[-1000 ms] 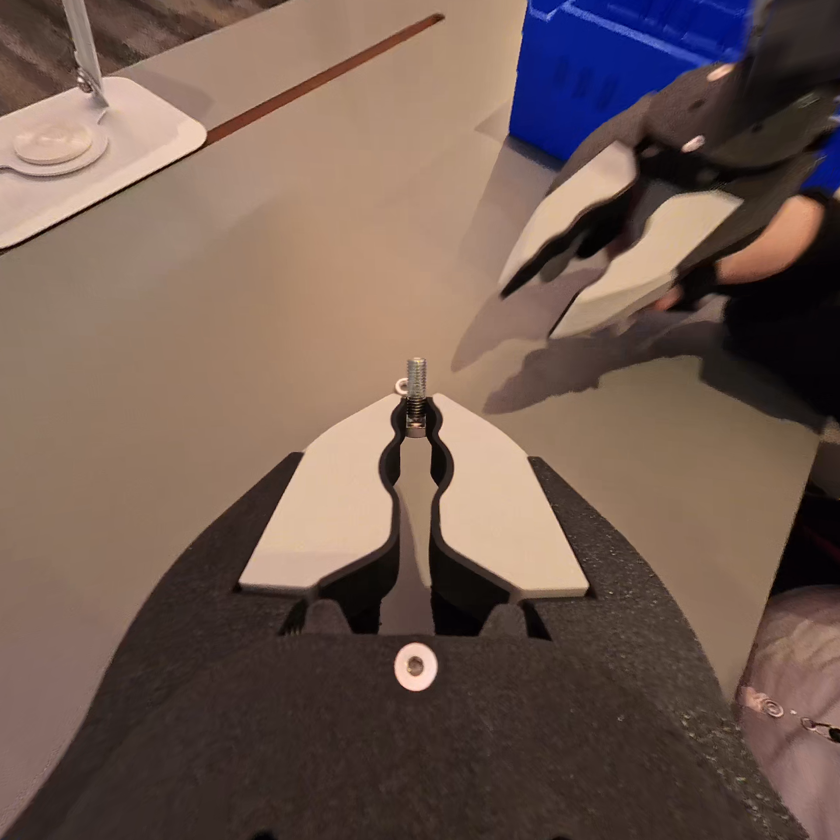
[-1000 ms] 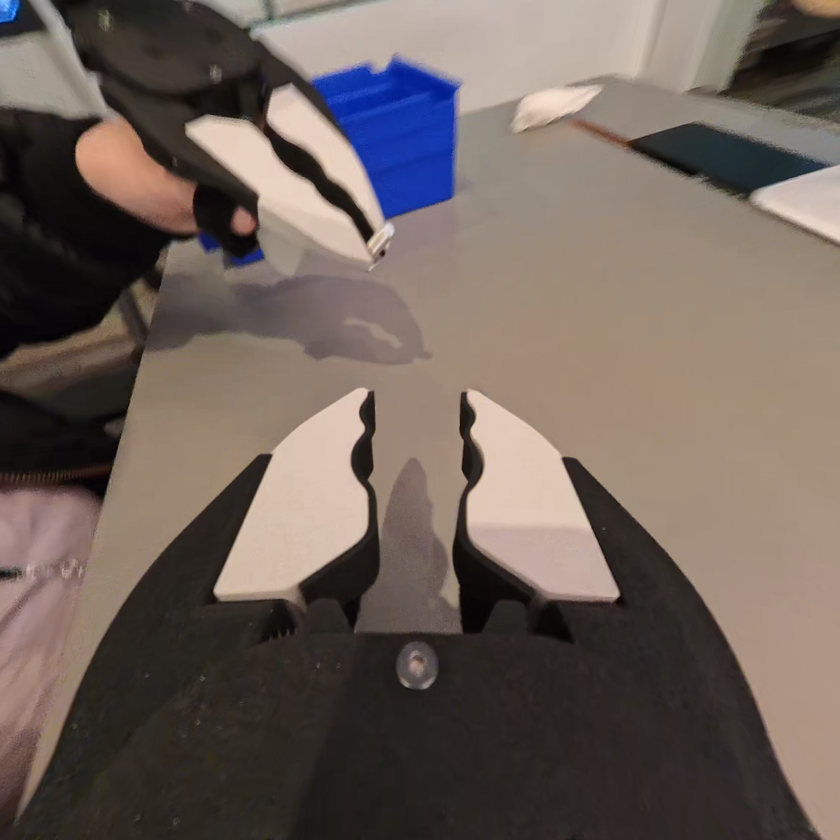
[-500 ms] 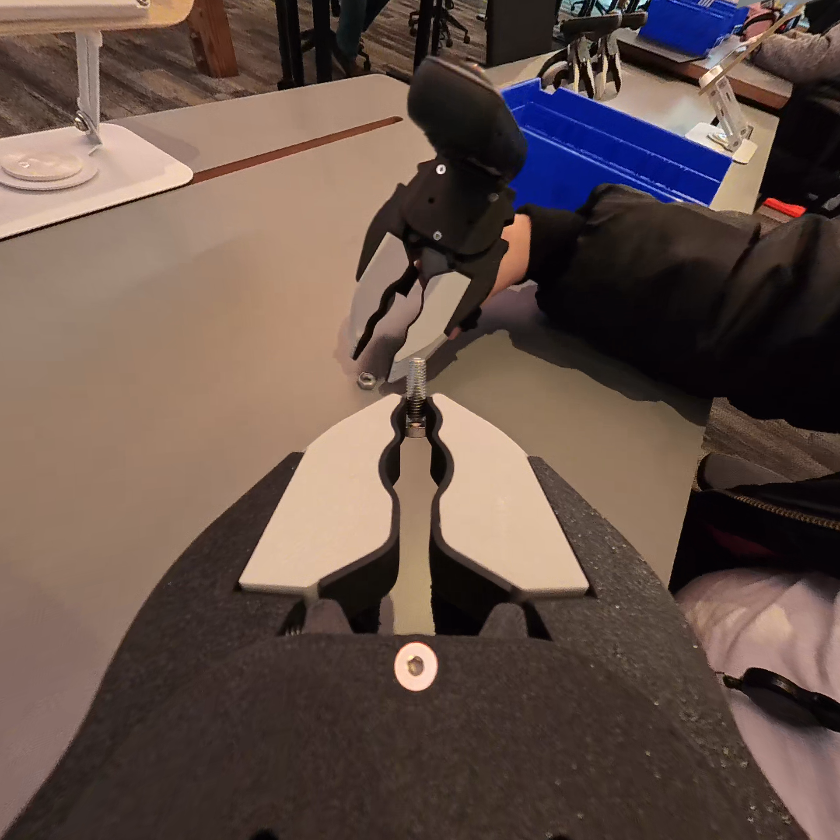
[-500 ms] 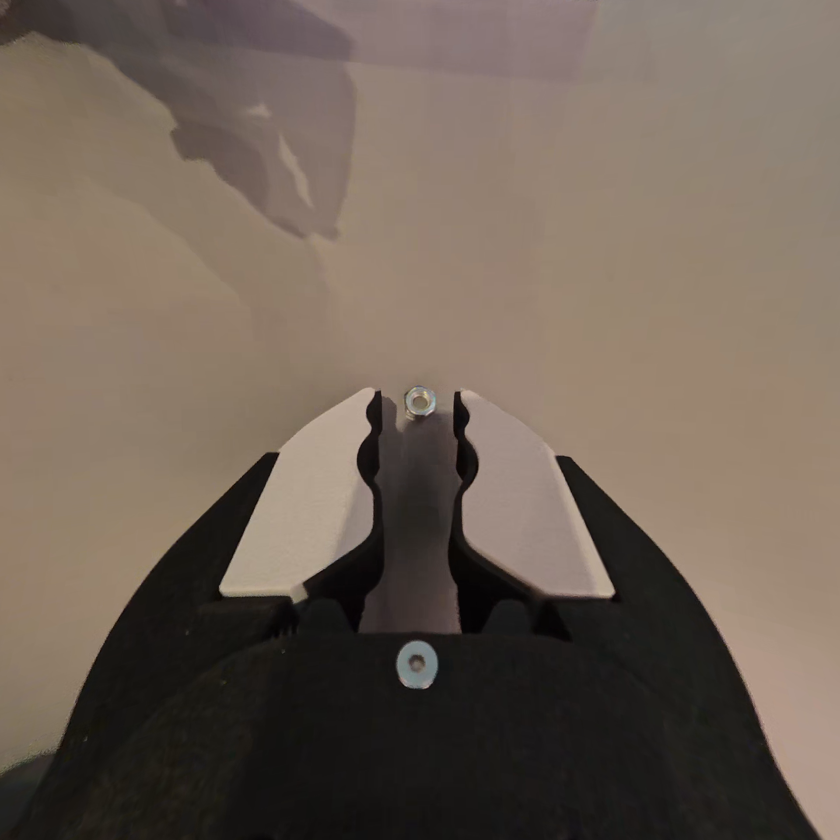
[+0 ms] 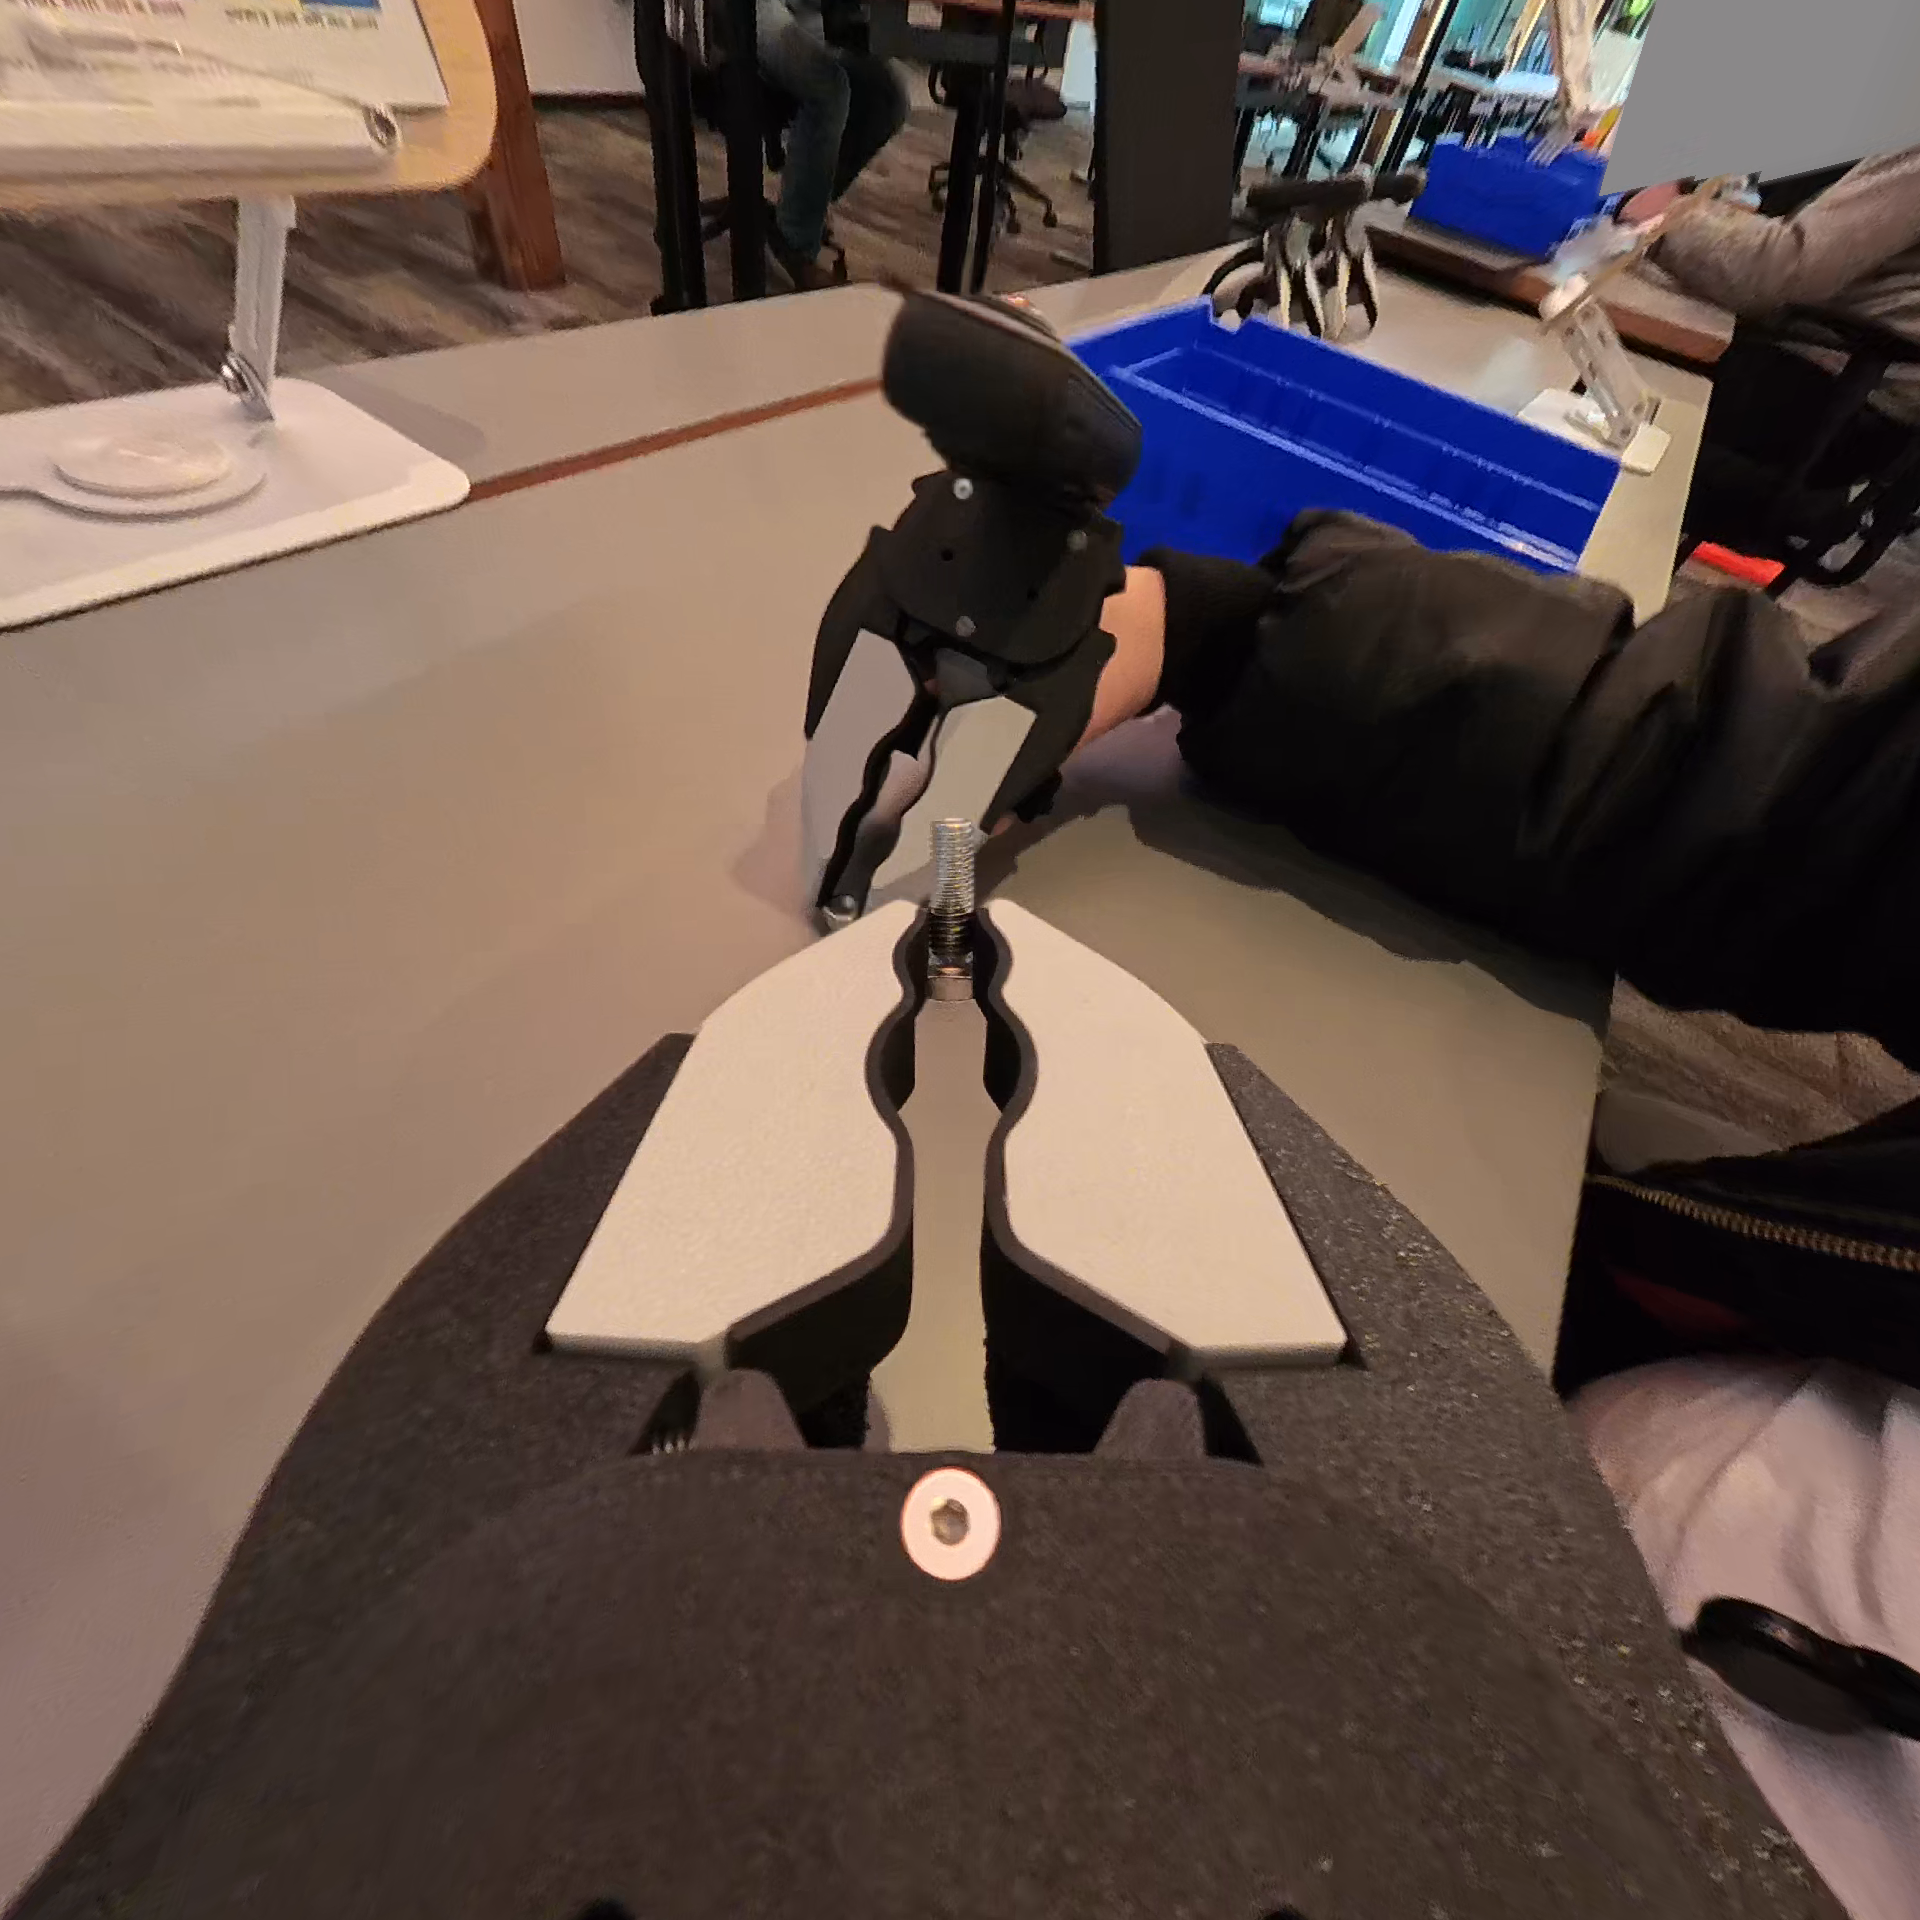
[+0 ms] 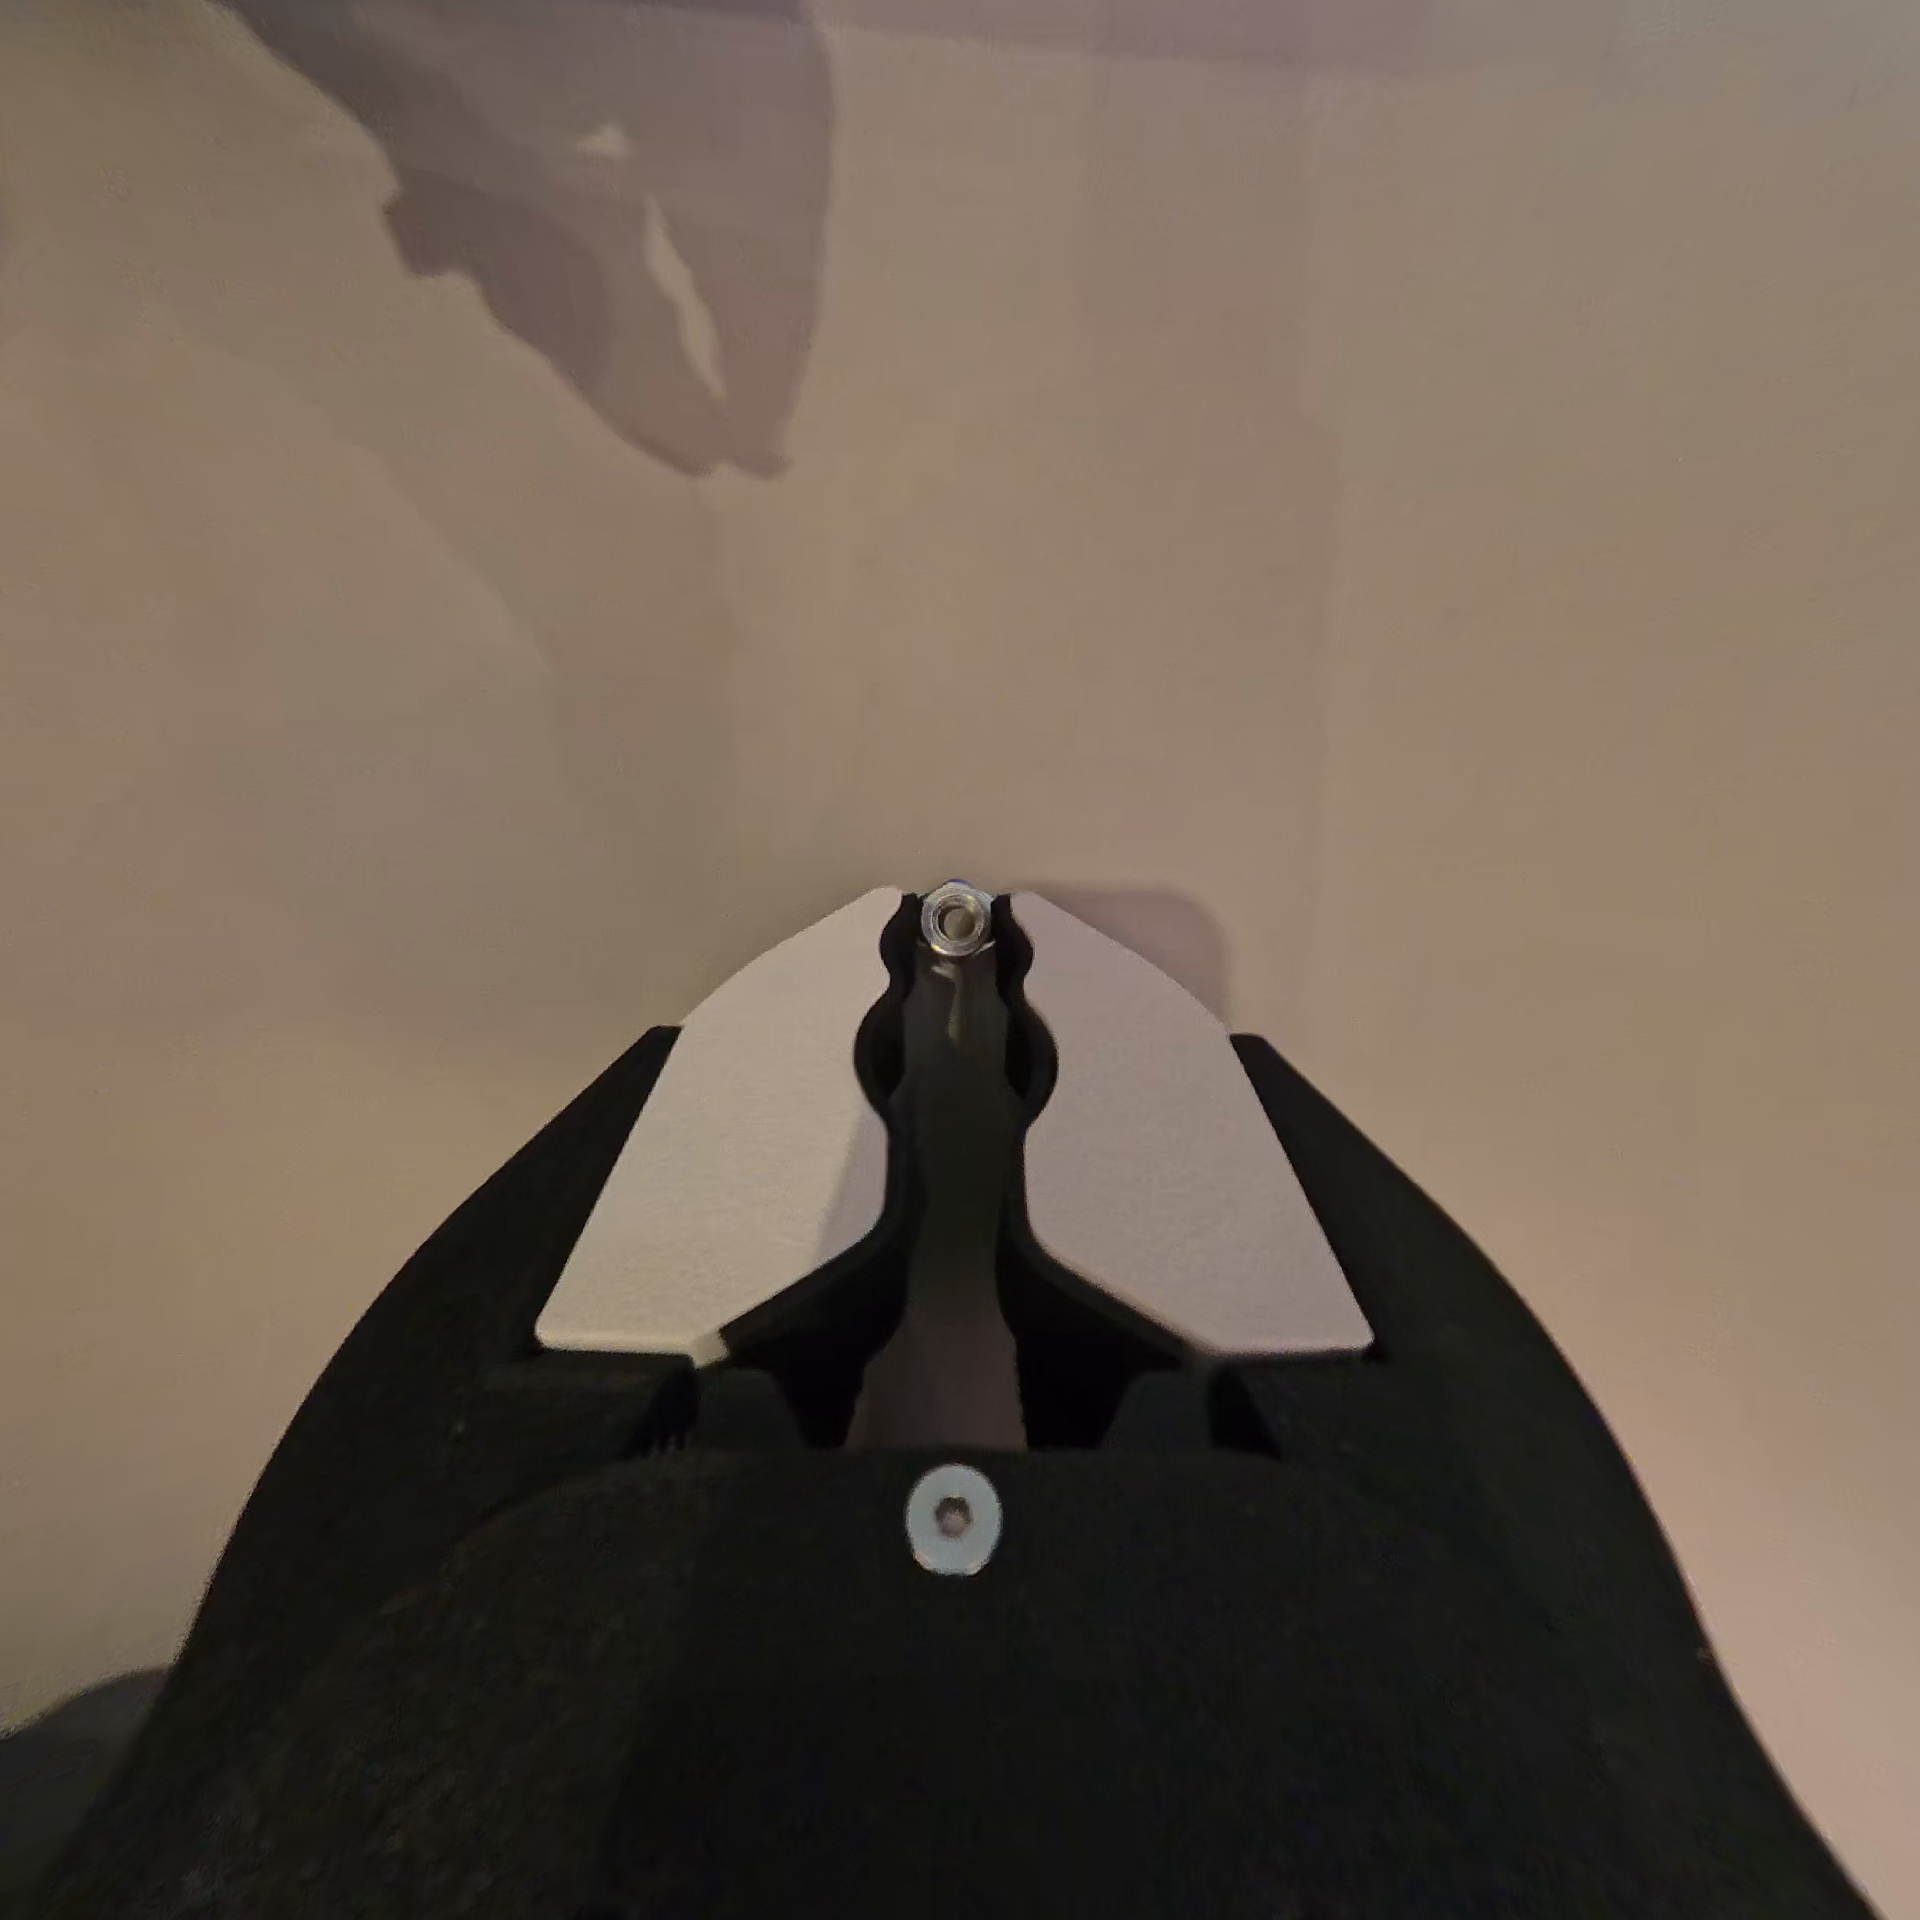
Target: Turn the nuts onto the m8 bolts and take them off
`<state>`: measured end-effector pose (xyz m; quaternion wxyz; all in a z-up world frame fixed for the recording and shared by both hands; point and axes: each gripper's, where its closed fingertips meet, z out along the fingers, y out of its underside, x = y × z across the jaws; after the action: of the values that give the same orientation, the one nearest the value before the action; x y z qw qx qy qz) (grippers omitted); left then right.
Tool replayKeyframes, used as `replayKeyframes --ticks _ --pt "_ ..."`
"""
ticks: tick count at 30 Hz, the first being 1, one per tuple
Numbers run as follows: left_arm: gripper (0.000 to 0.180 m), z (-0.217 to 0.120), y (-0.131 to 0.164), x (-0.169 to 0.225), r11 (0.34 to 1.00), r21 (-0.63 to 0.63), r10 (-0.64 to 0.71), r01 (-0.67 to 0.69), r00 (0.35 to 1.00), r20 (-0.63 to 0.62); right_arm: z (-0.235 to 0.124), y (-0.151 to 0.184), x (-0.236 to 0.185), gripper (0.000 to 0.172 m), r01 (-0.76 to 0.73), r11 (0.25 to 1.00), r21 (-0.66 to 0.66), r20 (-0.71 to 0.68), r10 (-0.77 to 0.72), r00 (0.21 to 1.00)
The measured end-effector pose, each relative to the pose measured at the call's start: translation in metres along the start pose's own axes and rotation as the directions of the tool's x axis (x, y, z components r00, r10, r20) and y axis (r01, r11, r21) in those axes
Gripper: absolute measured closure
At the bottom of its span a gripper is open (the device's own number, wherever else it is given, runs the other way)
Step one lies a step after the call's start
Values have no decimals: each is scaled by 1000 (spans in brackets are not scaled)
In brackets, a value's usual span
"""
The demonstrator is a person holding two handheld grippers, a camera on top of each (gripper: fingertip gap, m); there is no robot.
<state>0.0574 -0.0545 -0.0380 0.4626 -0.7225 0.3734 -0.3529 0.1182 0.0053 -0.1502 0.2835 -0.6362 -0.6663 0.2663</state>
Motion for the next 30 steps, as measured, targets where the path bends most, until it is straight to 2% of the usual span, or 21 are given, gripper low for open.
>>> replayKeyframes --ticks 3,7,9,11,16,19,22,30 --pt "173 15 -19 -3 997 75 15 -13 1000 -25 -34 -32 3 158 22 994 110 -49 -17 999" --pt "173 48 -56 3 985 148 108 -92 989 -105 -120 -93 11 158 48 949 312 -176 8 984" --pt "173 67 -73 10 975 169 170 -144 973 -156 -158 -109 7 158 74 916 394 -210 12 978" --pt "173 86 -86 14 967 162 228 -199 954 -193 -180 -110 -1 158 100 904 417 -219 -6 976" --pt "173 119 -114 24 933 217 342 -287 894 -290 -203 -98 -4 158 136 906 402 -261 -29 965" --pt "173 128 -115 27 923 222 373 -314 870 -323 -209 -96 0 158 142 907 396 -288 -24 957" --pt "173 130 -105 26 919 199 389 -340 859 -333 -206 -94 -3 158 147 918 367 -290 -37 956" --pt "173 116 -104 29 917 242 386 -317 856 -342 -195 -98 -6 158 155 921 356 -292 -48 955"
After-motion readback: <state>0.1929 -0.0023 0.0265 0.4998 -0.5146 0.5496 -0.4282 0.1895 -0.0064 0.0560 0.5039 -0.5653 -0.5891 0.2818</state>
